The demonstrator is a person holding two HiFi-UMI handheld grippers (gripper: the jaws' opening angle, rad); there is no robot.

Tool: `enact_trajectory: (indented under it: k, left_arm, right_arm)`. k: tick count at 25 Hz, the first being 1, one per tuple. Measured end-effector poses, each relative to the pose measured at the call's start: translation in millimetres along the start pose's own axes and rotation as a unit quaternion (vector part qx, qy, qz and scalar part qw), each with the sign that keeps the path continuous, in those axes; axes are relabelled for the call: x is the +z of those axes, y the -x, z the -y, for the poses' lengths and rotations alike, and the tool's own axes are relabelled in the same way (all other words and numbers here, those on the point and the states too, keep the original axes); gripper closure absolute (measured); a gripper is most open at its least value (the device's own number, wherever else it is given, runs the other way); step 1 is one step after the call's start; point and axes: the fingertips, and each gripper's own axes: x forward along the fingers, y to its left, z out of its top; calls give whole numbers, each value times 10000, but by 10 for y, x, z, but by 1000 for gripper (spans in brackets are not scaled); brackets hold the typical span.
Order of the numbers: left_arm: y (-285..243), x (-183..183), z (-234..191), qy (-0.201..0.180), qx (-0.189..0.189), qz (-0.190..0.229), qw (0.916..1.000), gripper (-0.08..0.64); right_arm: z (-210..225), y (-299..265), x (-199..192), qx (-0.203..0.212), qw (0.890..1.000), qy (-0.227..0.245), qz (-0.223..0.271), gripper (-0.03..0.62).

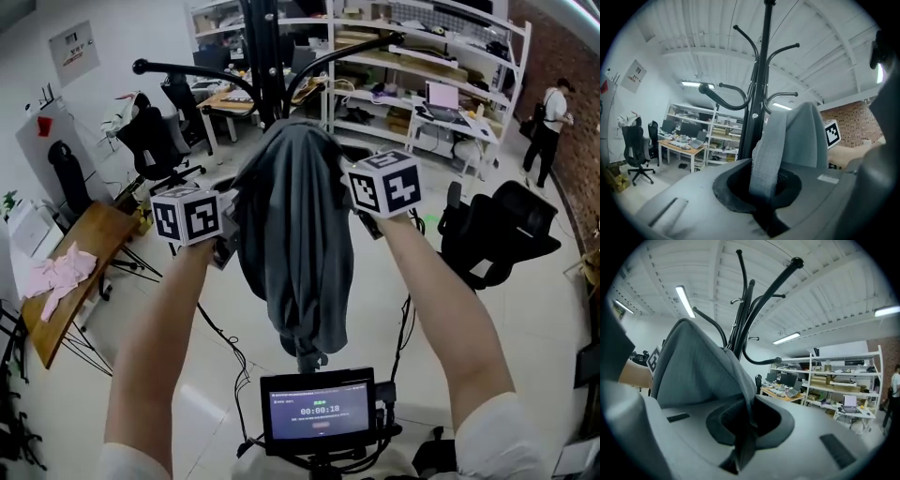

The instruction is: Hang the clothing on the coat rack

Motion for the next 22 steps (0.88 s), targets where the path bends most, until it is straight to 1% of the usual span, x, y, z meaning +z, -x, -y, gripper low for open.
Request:
enact_trajectory:
  k: [4,6,8,11,16,19,22]
  left_arm:
    - [20,-132,161,-146,-121,185,9997,529]
    - [31,-194,196,-241,-80,301,9992,518]
    - [48,-282,189,-258,19,372,9990,499]
    - [81,-457,178,-175,125,371,9991,456]
    - [228,-751,152,55,292,364,9989,394]
    - [317,-870,148,137,391,363,9985,380]
    - [376,-950,163,220,478,376,9979,380]
  right_arm:
    - [-164,11,-108,124,9998,-22,127,575]
    - [-211,13,-135,169,9996,-72,212,572]
    - [-247,13,-158,202,9993,-132,292,569]
    - [-261,33,-196,159,9989,-164,398,543]
    - [-285,111,-256,117,9978,-37,647,532]
    - [-288,152,-266,91,9969,13,781,528]
    - [-307,172,-275,155,9960,16,877,528]
